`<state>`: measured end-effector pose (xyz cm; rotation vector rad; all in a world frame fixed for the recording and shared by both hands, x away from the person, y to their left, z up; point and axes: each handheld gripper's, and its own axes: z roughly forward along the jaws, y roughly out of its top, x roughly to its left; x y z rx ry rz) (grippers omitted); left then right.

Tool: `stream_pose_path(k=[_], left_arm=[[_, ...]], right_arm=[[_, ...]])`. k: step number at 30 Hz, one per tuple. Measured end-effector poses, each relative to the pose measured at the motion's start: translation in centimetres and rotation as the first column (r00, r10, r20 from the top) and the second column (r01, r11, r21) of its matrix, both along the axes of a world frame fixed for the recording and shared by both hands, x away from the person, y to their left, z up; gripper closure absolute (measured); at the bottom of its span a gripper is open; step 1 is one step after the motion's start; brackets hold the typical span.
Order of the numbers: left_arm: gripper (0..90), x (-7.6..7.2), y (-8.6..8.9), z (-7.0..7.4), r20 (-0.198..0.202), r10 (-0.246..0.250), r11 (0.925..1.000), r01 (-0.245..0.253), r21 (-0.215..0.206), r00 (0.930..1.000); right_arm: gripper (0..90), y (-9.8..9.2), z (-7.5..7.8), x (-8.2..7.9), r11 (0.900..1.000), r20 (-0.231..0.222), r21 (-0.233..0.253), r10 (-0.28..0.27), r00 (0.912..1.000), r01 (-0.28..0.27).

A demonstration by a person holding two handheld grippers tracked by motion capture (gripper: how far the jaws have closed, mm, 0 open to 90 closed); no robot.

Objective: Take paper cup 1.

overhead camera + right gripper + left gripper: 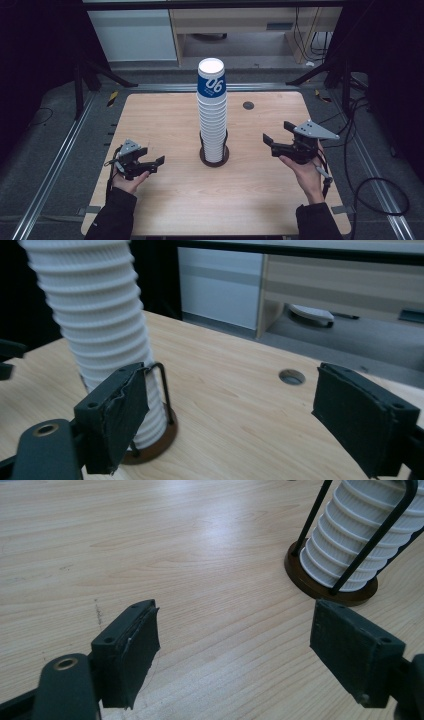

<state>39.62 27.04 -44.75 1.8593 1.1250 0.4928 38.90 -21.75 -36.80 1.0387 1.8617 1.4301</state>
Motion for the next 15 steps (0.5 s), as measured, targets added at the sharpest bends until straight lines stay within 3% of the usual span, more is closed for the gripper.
stream_pose_path(k=[1,6,15], left_arm=[[19.0,0.0,0.0,0.0,-0.002,-0.001,1.0,0.001,0.001,1.0],[19.0,0.1,-0.3,-0.2,-0.013,-0.01,0.9999,0.01,0.009,0.9999],[19.1,0.2,-0.3,-0.3,-0.02,-0.014,0.9997,0.015,0.018,0.9997]], right_arm=[[14.0,0.0,0.0,0.0,1.0,0.0,0.0,0.0,1.0,0.0],[11.7,1.6,2.9,0.2,0.999,0.04,0.009,0.042,0.9983,-0.042],[9.3,3.3,6.2,0.9,0.996,0.091,0.035,0.082,0.9925,-0.085]])
